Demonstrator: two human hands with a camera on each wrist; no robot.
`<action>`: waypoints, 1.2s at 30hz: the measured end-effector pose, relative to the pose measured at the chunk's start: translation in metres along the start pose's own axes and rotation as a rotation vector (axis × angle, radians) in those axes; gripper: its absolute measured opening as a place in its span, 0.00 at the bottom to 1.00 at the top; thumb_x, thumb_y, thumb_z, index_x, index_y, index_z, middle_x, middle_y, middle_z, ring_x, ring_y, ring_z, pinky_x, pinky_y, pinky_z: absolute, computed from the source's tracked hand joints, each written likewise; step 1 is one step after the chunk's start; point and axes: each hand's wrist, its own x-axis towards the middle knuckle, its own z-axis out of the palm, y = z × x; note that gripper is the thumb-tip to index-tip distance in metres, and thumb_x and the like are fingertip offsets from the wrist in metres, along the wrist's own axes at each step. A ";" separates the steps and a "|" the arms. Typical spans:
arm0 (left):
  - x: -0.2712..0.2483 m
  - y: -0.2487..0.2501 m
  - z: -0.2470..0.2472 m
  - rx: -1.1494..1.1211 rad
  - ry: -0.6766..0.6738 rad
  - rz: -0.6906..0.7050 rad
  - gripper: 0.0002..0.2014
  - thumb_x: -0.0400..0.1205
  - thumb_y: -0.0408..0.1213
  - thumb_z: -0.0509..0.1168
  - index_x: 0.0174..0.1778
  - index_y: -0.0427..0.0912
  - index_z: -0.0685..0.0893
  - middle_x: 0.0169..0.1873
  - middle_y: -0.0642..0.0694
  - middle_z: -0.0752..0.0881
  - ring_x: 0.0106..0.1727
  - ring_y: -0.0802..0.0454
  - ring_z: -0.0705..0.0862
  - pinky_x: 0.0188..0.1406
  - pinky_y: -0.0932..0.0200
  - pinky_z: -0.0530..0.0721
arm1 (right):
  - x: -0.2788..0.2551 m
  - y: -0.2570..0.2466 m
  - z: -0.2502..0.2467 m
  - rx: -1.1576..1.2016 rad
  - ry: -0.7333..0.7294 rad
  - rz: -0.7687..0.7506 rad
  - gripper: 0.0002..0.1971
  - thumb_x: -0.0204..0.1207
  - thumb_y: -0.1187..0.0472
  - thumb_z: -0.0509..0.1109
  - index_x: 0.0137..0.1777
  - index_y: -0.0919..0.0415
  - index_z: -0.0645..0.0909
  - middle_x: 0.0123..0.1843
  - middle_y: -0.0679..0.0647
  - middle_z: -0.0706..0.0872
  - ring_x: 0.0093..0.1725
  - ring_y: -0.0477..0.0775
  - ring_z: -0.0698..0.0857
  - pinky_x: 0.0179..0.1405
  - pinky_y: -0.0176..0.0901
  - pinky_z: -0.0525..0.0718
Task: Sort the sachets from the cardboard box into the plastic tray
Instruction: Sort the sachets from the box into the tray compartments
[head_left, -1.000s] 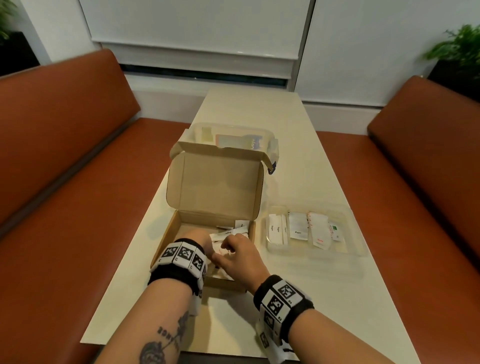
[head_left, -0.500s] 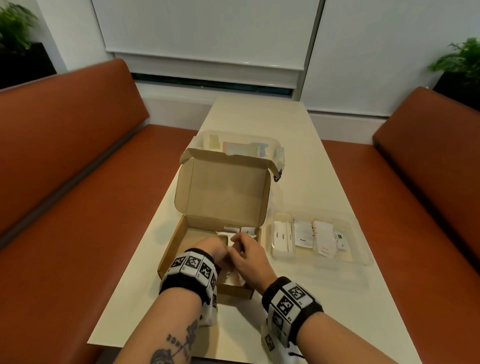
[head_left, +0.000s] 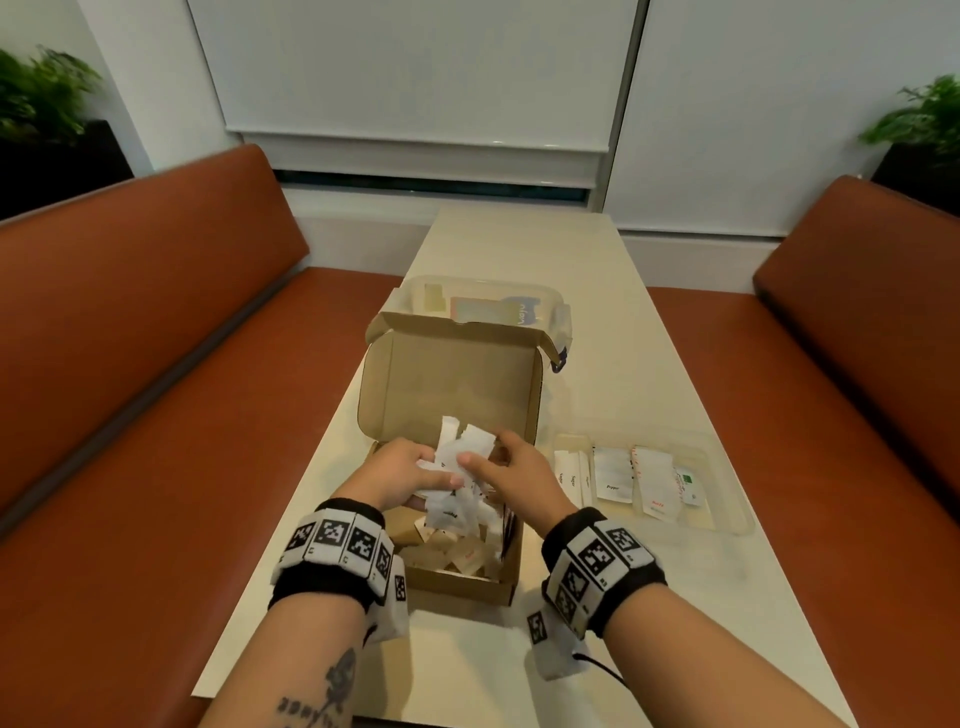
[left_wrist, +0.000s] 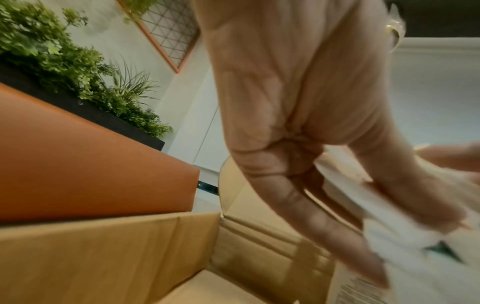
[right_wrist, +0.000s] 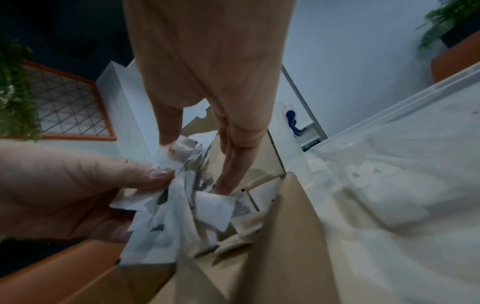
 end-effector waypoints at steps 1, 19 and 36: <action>0.000 0.001 0.002 -0.009 -0.004 0.012 0.07 0.74 0.41 0.76 0.43 0.42 0.89 0.40 0.47 0.89 0.46 0.52 0.87 0.40 0.61 0.88 | 0.001 -0.001 -0.001 -0.010 -0.024 0.000 0.23 0.72 0.50 0.75 0.65 0.56 0.77 0.54 0.52 0.86 0.52 0.52 0.86 0.54 0.49 0.86; 0.016 -0.009 0.022 -0.341 0.416 -0.161 0.06 0.81 0.24 0.63 0.46 0.39 0.82 0.43 0.39 0.82 0.41 0.45 0.82 0.34 0.56 0.83 | 0.021 -0.016 -0.020 0.138 0.219 -0.094 0.05 0.75 0.62 0.72 0.49 0.60 0.83 0.43 0.52 0.88 0.42 0.48 0.85 0.43 0.41 0.83; 0.004 0.002 0.016 0.329 0.347 -0.101 0.16 0.86 0.39 0.56 0.67 0.43 0.81 0.61 0.42 0.84 0.62 0.44 0.80 0.62 0.52 0.78 | 0.032 -0.024 -0.018 0.261 0.192 -0.058 0.08 0.75 0.64 0.73 0.51 0.66 0.83 0.48 0.69 0.87 0.49 0.67 0.87 0.50 0.61 0.84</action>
